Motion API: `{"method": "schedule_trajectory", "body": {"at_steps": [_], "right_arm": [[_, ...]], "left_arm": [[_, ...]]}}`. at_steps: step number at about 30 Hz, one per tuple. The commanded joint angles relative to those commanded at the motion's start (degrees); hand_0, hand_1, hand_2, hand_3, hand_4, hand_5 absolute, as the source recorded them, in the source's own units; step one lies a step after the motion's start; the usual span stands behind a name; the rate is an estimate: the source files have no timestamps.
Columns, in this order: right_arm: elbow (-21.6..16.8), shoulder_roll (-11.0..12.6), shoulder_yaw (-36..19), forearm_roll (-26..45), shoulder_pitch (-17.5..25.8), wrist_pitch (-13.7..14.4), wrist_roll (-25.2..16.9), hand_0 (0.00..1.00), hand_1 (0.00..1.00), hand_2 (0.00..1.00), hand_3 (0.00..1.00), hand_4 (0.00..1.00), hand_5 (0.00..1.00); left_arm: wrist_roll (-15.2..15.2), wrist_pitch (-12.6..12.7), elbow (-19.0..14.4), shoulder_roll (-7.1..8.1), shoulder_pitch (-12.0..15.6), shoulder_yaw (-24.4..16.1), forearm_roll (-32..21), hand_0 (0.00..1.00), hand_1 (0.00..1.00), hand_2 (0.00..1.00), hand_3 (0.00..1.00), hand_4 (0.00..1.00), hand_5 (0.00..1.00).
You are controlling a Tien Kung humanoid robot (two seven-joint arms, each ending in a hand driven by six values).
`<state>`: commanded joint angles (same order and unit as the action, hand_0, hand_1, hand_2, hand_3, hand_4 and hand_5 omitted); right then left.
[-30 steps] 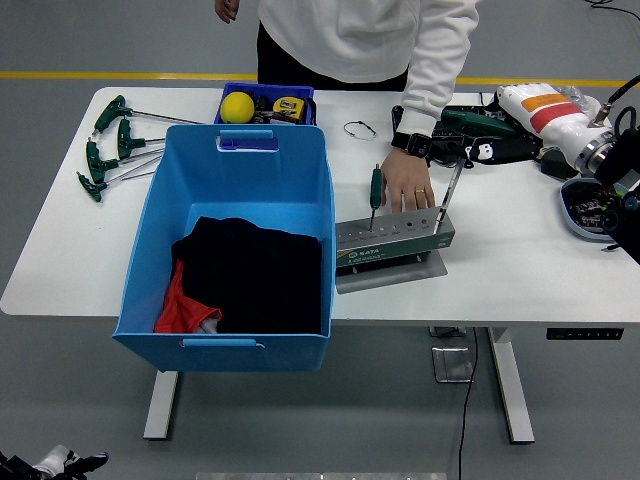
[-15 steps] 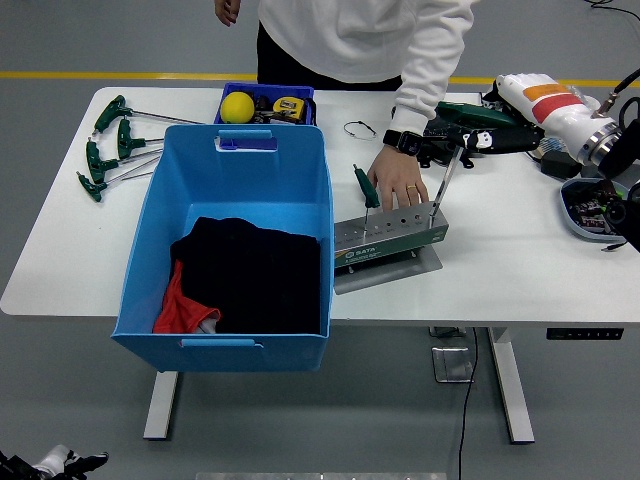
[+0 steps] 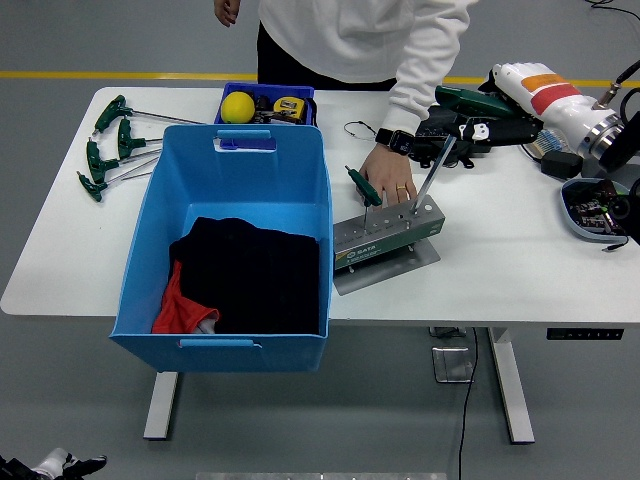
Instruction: Lift tool from toolbox,place it in box,lift tool from toolbox,place it in box
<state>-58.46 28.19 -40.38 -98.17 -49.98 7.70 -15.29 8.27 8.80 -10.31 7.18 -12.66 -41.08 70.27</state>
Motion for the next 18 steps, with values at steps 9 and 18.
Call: {"method": "schedule_trajectory", "body": {"at_steps": [9, 18], "right_arm": [[-2.62, 0.82, -1.17, 0.44, 0.04, 0.93, -0.4, 0.002, 0.002, 0.002, 0.002, 0.838, 0.651], [-5.66, 0.54, -2.91, 0.24, -1.01, 1.22, -0.05, 0.002, 0.002, 0.002, 0.002, 0.832, 0.642]], "left_arm": [[0.06, -0.01, 0.0, 0.08, 0.16, -0.06, 0.4, 0.691, 0.659, 0.677, 0.627, 0.66, 0.667], [0.0, -0.05, 0.0, 0.24, -0.15, -0.01, -0.05, 0.692, 0.659, 0.677, 0.627, 0.66, 0.667]]}}
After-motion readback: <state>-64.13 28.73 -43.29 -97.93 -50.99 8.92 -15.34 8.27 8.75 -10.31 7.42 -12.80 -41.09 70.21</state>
